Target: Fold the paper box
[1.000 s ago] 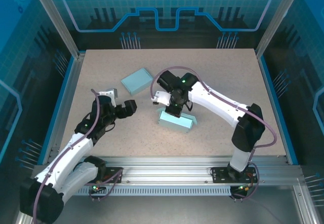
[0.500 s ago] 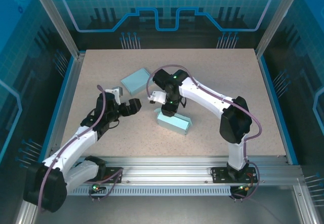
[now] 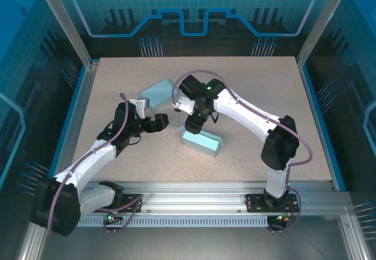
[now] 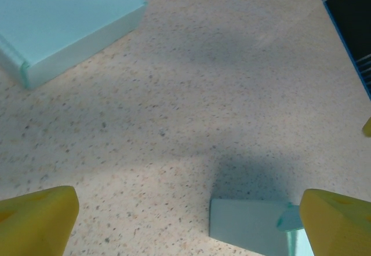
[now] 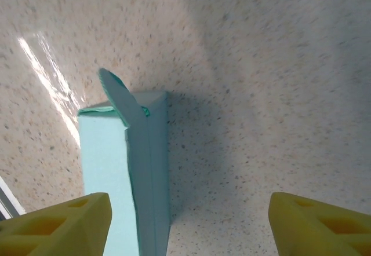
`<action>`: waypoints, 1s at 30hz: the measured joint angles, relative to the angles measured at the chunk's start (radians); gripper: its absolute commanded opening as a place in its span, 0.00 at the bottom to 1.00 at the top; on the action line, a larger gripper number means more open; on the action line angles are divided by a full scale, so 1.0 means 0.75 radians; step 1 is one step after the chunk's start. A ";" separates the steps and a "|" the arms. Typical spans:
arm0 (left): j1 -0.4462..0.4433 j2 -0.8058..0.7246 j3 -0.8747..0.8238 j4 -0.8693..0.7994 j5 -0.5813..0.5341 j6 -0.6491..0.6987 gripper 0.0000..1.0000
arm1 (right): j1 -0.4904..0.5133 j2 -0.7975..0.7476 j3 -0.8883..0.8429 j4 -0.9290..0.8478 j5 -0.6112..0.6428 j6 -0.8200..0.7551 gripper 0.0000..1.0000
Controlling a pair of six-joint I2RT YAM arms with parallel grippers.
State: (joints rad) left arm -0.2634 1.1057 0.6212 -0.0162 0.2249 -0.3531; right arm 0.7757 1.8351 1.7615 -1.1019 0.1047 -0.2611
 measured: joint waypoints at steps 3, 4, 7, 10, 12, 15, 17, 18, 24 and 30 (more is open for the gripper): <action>-0.001 0.022 0.032 0.021 0.074 0.030 0.97 | -0.003 -0.160 -0.056 0.073 0.035 0.110 0.71; -0.001 0.031 0.037 0.036 0.104 0.041 0.95 | -0.007 -0.227 -0.089 0.098 0.044 0.149 0.69; -0.015 0.061 0.060 0.048 0.180 0.099 0.91 | -0.023 -0.455 -0.244 0.184 0.076 0.294 0.67; -0.078 0.114 0.136 -0.015 0.212 0.219 0.84 | -0.033 -0.657 -0.432 0.253 0.124 0.448 0.64; -0.127 0.159 0.200 -0.065 0.223 0.313 0.79 | -0.035 -0.767 -0.571 0.285 0.153 0.550 0.61; -0.159 0.211 0.260 -0.128 0.246 0.447 0.72 | -0.035 -0.901 -0.791 0.316 0.191 0.720 0.59; -0.166 0.251 0.293 -0.181 0.256 0.540 0.71 | -0.035 -0.983 -0.923 0.323 0.207 0.830 0.57; -0.169 0.271 0.308 -0.205 0.256 0.575 0.70 | -0.035 -1.018 -0.971 0.325 0.210 0.874 0.57; -0.218 0.369 0.377 -0.325 0.255 0.739 0.66 | -0.035 -1.229 -1.168 0.352 0.209 1.087 0.54; -0.251 0.405 0.391 -0.369 0.245 0.797 0.55 | -0.035 -1.239 -1.250 0.394 0.172 1.176 0.49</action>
State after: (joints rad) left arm -0.4515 1.4097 0.9142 -0.2932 0.4088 0.2447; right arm 0.7494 0.9058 0.8238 -0.8066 0.2340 0.6209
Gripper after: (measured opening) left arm 0.590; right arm 0.513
